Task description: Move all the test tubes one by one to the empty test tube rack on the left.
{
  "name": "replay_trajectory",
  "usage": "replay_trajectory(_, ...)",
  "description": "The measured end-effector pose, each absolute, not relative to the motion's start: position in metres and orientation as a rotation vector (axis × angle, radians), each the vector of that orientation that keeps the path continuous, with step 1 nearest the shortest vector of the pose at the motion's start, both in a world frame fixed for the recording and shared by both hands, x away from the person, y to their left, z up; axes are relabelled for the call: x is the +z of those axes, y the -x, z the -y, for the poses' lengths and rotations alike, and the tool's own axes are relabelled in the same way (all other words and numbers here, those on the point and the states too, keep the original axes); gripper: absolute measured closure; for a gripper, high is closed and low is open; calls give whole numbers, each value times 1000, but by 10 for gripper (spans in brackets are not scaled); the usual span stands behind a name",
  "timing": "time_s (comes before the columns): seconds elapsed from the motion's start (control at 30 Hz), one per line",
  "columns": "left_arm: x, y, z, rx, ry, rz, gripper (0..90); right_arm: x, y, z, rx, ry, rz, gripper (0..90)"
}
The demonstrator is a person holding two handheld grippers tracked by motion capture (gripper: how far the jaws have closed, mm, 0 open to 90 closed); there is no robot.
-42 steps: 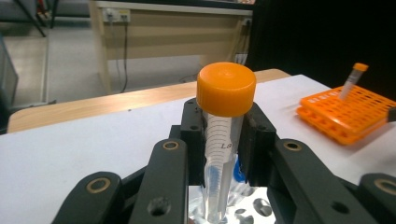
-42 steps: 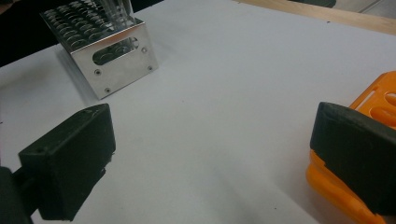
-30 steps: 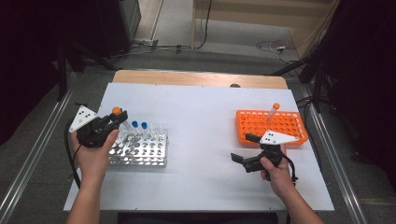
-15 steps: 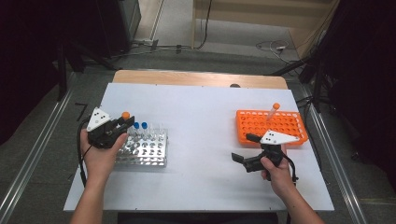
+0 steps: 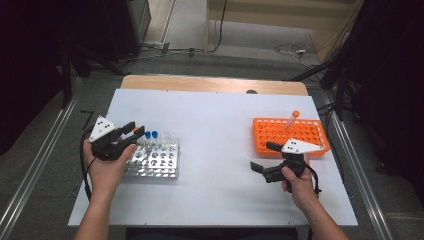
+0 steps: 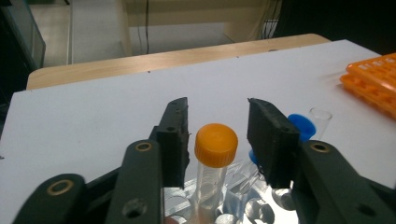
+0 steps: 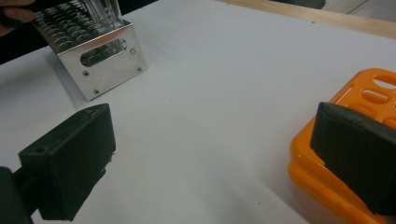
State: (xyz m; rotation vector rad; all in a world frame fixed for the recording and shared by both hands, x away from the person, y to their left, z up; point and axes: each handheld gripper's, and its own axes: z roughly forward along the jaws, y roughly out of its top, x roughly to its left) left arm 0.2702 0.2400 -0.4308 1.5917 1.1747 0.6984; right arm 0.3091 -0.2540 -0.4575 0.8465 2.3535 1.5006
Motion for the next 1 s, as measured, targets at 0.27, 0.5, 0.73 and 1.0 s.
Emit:
replay_trajectory(0.27, -415, -259, -231, 624, -1526, -1110, 265, -452, -316, 267, 1497, -895, -2296, 0)
replay_trajectory(0.5, -412, -257, -211, 553, -1566, -1038, 62, -448, -329, 285, 1487, -959, -2224, 0)
replay_trajectory(0.73, -414, -256, -196, 501, -1594, -976, 10, -446, -350, 305, 1454, -1110, -2093, 40)
replay_trajectory(1.0, -416, -255, -185, 486, -1614, -946, 0, -454, -374, 315, 1321, -1273, -1996, 121)
